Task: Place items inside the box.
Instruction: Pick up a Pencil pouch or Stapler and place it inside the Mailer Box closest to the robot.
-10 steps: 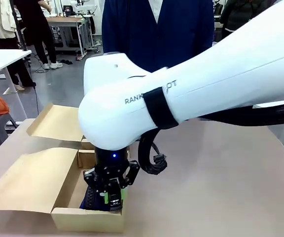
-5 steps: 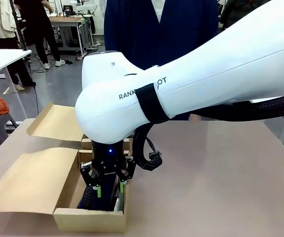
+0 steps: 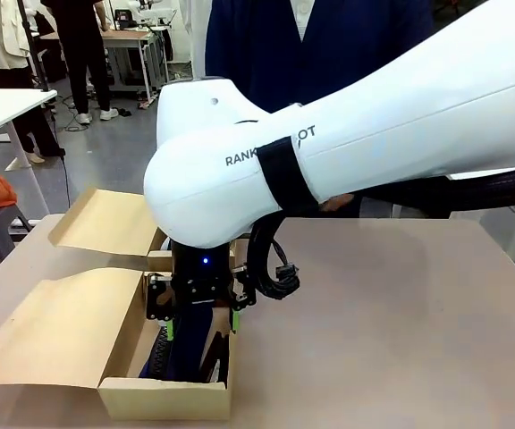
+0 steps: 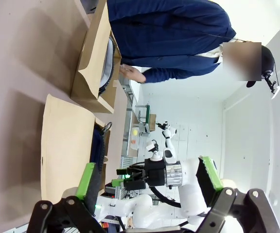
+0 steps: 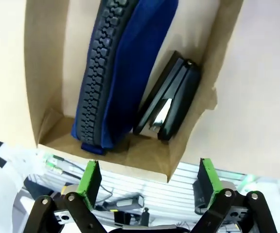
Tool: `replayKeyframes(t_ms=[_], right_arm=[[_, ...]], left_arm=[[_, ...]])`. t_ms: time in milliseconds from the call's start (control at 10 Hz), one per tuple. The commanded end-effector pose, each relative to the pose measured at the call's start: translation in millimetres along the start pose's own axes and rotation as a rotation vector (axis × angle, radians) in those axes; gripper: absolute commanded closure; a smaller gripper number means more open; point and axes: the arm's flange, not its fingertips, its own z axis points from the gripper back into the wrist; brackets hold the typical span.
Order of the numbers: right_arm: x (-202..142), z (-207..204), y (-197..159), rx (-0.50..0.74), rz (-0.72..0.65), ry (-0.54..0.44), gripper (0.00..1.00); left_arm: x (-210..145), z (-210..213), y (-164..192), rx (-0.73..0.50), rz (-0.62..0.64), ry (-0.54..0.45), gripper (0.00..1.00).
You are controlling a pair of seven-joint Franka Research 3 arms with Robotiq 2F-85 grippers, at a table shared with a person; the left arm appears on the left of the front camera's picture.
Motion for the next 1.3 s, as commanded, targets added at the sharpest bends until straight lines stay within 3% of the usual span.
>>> replayKeyframes(t_ms=[0,100,400,500,800,1000,1100,1200], right_arm=[[-13.2,7.6,-21.1,0.067,0.038,-0.012,0.0],[-18.2,20.6,-51.2,0.138,0.085,0.024,0.0],[-73.9,58.9,-216.5,0.458,0.149,0.041,0.0],[-95.8,63.1,-266.7,0.582,0.18,0.004,0.0],[-150.9,35.4,-420.7,0.932,0.051,-0.151,0.0],[-190.6,-8.5,-487.9,1.141,0.05,-0.297,0.0],[-213.1,-39.5,-506.3,1.187,0.041,-0.426,0.0],[-204.6,-63.7,-498.3,1.009,-0.219,-0.265,0.0]], left_arm=[[-3.9,-1.0,-0.5,-0.016,-0.018,0.0,0.0],[-3.9,-1.0,-0.5,-0.016,-0.018,0.0,0.0],[-3.9,-1.0,-0.5,-0.016,-0.018,0.0,0.0],[-3.9,-1.0,-0.5,-0.016,-0.018,0.0,0.0],[-3.9,-1.0,-0.5,-0.016,-0.018,0.0,0.0],[-3.9,-1.0,-0.5,-0.016,-0.018,0.0,0.0],[-3.9,-1.0,-0.5,-0.016,-0.018,0.0,0.0],[-3.9,-1.0,-0.5,-0.016,-0.018,0.0,0.0]])
